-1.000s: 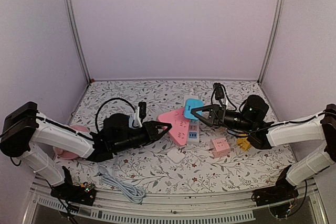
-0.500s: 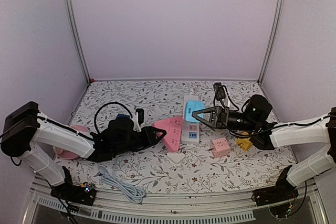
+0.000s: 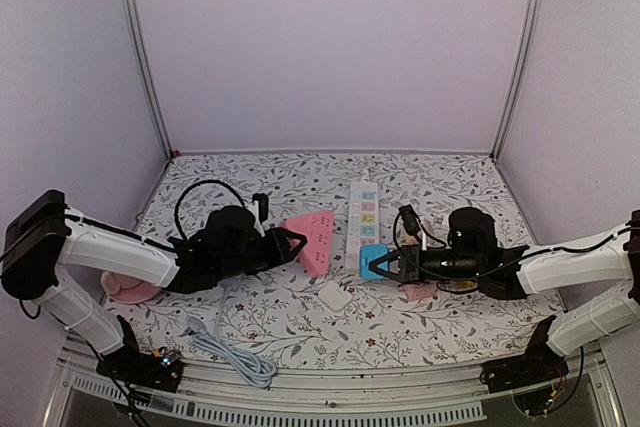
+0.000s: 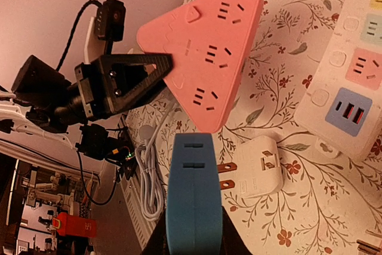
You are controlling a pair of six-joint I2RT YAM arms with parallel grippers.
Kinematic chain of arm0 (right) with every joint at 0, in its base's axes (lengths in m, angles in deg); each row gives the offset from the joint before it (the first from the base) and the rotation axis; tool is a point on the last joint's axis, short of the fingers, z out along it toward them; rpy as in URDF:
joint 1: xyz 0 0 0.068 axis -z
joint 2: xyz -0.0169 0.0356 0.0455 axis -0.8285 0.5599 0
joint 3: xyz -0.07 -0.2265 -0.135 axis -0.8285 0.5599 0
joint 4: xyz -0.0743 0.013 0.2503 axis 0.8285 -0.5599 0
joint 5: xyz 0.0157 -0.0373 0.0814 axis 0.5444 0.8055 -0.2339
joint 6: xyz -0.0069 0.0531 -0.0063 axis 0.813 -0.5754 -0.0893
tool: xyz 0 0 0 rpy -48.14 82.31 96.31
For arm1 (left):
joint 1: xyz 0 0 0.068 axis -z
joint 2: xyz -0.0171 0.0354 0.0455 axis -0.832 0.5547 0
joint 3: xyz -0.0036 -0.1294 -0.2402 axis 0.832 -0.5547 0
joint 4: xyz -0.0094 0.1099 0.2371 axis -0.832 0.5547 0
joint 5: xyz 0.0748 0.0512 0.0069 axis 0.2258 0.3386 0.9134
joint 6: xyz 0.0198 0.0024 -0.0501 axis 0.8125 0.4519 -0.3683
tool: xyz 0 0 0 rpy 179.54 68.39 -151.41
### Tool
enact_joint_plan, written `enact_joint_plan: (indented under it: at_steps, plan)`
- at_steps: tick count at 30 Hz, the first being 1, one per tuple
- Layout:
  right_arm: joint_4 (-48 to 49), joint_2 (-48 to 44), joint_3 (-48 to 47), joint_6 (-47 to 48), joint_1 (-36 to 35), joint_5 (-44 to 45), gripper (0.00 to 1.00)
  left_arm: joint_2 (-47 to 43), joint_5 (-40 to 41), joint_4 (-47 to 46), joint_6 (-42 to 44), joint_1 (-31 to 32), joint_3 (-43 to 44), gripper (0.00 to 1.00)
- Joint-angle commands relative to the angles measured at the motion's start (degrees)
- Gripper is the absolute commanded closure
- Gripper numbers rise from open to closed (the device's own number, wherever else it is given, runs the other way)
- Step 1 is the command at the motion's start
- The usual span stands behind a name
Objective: Pull the plug off the socket
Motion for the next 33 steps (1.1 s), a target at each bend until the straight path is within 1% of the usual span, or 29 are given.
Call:
enact_joint_plan:
  at_steps: [1,7,15,24,26,30,33]
  plan:
    - [-6.3,1.87,0.82,3.08,-2.91,6.2,0.97,2.59,-0.81,1.82,3.2,-1.68,4.29,1.0]
    - [-7.81,4.4,1.47,2.95,-4.78,7.89,0.97,6.96,-1.96,4.58,4.62,-2.92,8.11,1.0]
    - [-9.68,7.79,0.71,4.03,-5.16,8.58,0.96,12.66,-4.64,5.36,5.22,-3.61,11.43,1.0]
    - [-12.47,11.0,-1.03,5.13,-5.14,9.88,0.91,15.47,-5.89,5.45,5.14,-4.72,13.05,1.0]
    - [-13.16,11.38,-1.18,5.24,-5.18,10.49,0.86,15.88,-6.02,5.7,5.13,-4.88,13.34,0.99]
    - [-14.79,11.39,-1.53,5.67,-5.21,11.78,0.73,16.39,-6.07,6.1,4.95,-5.1,13.77,0.89]
    - [-16.32,10.74,-1.58,6.06,-5.18,13.3,0.64,16.57,-6.17,6.25,5.19,-5.13,13.97,0.85]
